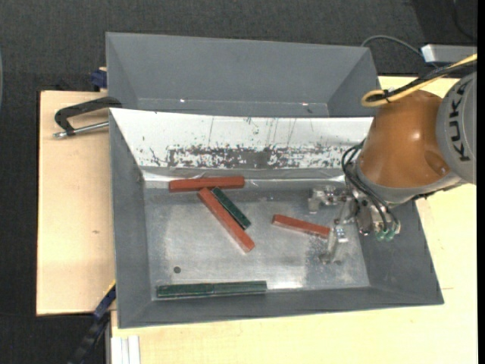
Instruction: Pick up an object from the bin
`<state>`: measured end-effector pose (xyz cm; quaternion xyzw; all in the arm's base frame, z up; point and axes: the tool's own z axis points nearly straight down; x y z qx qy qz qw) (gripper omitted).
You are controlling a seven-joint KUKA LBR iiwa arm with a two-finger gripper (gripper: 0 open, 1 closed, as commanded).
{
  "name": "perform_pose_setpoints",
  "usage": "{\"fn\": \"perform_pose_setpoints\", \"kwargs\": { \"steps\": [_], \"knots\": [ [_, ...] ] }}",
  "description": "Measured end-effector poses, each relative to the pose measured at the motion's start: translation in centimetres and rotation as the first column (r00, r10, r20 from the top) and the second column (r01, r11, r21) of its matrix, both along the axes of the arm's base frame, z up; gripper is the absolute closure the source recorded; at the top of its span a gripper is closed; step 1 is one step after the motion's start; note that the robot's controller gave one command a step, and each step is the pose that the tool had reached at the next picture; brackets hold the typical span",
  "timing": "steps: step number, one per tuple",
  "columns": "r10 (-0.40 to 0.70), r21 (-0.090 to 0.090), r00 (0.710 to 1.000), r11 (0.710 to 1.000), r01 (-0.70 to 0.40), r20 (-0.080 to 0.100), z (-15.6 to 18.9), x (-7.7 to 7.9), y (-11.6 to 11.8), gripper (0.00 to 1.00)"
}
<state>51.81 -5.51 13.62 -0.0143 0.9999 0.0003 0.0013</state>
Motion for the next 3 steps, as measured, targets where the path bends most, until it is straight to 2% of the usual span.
{"fn": "perform_pose_setpoints", "kwargs": {
  "steps": [1,2,3],
  "knots": [
    [0.033,-0.002,0.999,0.999,-0.033,0.010,-4.6,4.1,-1.0,0.00],
    [0.060,0.000,0.998,0.998,-0.060,-0.002,-6.6,0.3,-3.5,1.00],
    [0.061,0.000,0.998,0.998,-0.061,-0.002,-6.6,0.3,-3.5,1.00]
  ]
}}
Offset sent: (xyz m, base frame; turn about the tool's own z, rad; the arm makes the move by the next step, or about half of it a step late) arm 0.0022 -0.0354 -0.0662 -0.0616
